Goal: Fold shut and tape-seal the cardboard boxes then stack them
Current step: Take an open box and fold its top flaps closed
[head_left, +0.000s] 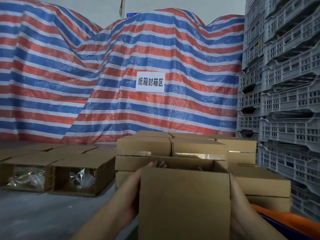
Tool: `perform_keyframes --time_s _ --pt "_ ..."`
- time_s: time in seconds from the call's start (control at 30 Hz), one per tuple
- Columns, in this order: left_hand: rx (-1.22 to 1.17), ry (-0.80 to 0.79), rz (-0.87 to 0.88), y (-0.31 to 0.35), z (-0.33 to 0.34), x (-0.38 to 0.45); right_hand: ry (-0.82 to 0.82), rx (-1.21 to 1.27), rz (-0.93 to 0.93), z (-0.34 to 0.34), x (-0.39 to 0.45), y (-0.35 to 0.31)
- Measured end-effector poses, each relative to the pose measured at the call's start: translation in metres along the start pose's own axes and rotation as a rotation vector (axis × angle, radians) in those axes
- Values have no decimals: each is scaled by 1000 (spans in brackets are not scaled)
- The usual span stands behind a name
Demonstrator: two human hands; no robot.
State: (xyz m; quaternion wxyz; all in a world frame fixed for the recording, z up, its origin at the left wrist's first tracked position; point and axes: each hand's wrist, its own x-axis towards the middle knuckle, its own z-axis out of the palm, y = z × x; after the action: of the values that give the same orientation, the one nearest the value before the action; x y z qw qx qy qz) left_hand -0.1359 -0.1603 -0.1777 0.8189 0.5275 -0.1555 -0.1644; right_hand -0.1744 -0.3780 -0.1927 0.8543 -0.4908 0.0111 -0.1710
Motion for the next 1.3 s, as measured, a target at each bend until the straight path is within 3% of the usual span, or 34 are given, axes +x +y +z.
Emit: perform_keyframes --time_s 0.03,0.2,0.67,0.73,0.87,1.0,1.3 --pt "6 -7 3 0 1 -1 -96 -53 33 -2 -6 -14" --pt "69 -22 46 2 6 -3 -3 -37 56 -1 2 -17" --pt "141 -20 59 1 0 -7 9 -115 52 -5 1 -8" --pt "130 30 60 0 2 -4 12 -131 51 -6 2 -8" --pt "99 278 150 -1 0 7 -10 -146 58 -6 1 -12" --pt "192 144 166 0 -4 4 -6 -151 92 -8 4 -13" --pt "242 139 133 1 1 3 -40 -122 88 -9 3 -12"
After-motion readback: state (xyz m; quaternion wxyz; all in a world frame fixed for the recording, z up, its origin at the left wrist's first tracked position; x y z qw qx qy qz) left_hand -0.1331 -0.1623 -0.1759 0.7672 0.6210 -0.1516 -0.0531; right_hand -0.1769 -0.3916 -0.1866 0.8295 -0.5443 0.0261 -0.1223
